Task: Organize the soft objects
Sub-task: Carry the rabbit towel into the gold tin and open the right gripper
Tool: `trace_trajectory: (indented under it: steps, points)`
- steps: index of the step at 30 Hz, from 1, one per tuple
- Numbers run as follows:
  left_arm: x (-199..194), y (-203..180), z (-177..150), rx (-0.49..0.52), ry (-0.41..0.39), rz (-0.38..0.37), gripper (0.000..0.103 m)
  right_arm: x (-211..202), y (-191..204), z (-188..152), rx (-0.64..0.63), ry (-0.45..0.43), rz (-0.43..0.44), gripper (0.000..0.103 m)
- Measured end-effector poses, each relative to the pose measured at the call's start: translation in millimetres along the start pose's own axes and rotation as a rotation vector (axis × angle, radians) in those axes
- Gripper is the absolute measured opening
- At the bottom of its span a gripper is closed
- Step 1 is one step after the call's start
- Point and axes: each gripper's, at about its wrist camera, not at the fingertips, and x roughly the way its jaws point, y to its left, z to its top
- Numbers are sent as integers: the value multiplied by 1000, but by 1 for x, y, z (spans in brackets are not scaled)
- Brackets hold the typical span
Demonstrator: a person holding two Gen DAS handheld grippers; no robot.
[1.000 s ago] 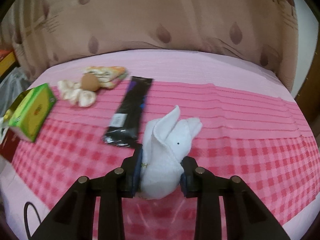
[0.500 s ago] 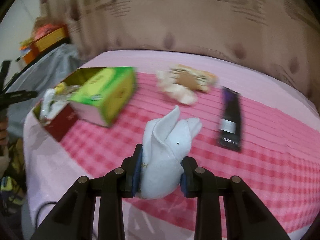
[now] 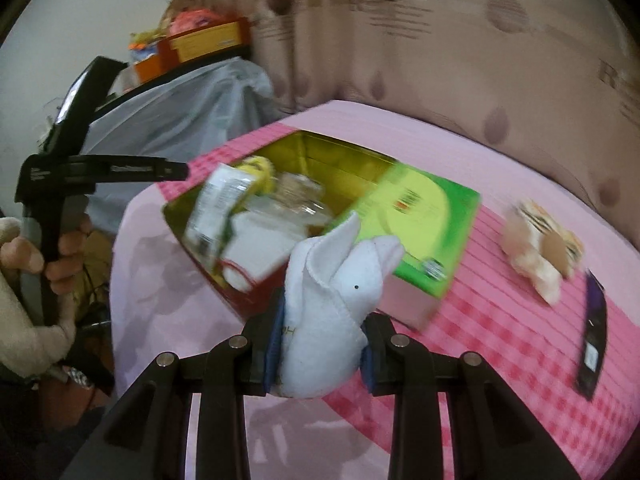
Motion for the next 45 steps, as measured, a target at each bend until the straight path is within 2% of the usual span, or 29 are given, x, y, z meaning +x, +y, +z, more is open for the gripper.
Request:
trace_trajectory:
  steps: [8, 14, 26, 29, 33, 45]
  points:
    - [0, 10, 1, -42, -6, 27, 61, 34, 21, 37, -29, -18, 39, 29]
    - [-1, 16, 3, -61, -24, 47, 61, 63, 28, 63, -35, -17, 37, 29]
    - [0, 28, 6, -106, -35, 51, 61, 116, 25, 85, 12, 21, 20, 31]
    - [2, 29, 6, -112, -28, 49, 61, 120, 27, 81, 1, 32, 27, 39]
    - [2, 30, 6, -111, -29, 49, 61, 114, 24, 80, 17, 1, 21, 57]
    - [5, 27, 4, -107, -31, 51, 61, 66, 15, 70, 43, -69, 29, 71]
